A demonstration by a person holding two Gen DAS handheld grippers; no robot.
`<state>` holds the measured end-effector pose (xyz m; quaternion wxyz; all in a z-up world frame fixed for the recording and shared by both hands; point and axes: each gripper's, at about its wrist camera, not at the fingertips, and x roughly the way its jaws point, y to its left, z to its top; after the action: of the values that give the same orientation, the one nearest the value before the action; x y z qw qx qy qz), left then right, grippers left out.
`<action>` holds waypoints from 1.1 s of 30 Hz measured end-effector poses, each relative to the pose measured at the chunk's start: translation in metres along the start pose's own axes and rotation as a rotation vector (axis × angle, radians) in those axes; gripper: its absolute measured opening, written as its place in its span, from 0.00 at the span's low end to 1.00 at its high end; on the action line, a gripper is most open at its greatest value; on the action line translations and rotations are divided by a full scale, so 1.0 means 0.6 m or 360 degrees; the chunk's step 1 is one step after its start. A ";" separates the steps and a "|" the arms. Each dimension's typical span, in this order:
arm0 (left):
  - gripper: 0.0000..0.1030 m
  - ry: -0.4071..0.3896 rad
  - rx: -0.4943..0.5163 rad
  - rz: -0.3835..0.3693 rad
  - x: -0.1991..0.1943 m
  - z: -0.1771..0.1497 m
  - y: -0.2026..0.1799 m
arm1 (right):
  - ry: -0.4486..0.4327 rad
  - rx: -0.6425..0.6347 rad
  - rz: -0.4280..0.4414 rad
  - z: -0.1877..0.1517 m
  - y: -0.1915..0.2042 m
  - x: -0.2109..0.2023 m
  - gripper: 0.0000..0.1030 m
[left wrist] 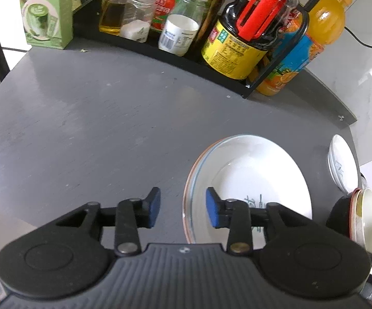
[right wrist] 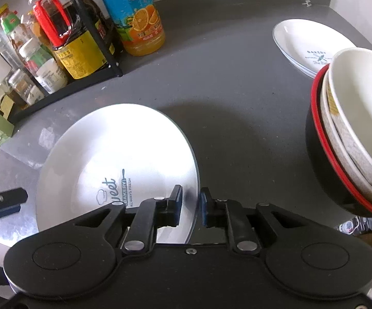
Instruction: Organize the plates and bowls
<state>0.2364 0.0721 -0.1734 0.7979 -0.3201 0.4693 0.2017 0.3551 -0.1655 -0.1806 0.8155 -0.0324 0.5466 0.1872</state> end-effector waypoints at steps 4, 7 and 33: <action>0.59 -0.0030 0.0050 -0.0019 -0.021 0.000 -0.008 | -0.0073 0.0026 0.0035 0.005 0.003 -0.034 0.37; 0.73 -0.0071 0.0094 -0.0031 -0.036 -0.001 -0.021 | -0.0166 0.0020 0.0032 0.009 0.005 -0.071 0.52; 0.87 -0.0124 0.0457 -0.0191 -0.037 0.010 -0.297 | -0.0512 0.0240 0.0054 0.072 -0.209 -0.244 0.84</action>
<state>0.3404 -0.0512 -0.0943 0.8637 -0.2222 0.4420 0.0966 0.3872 -0.3102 -0.0497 0.8893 0.0686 0.4220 0.1622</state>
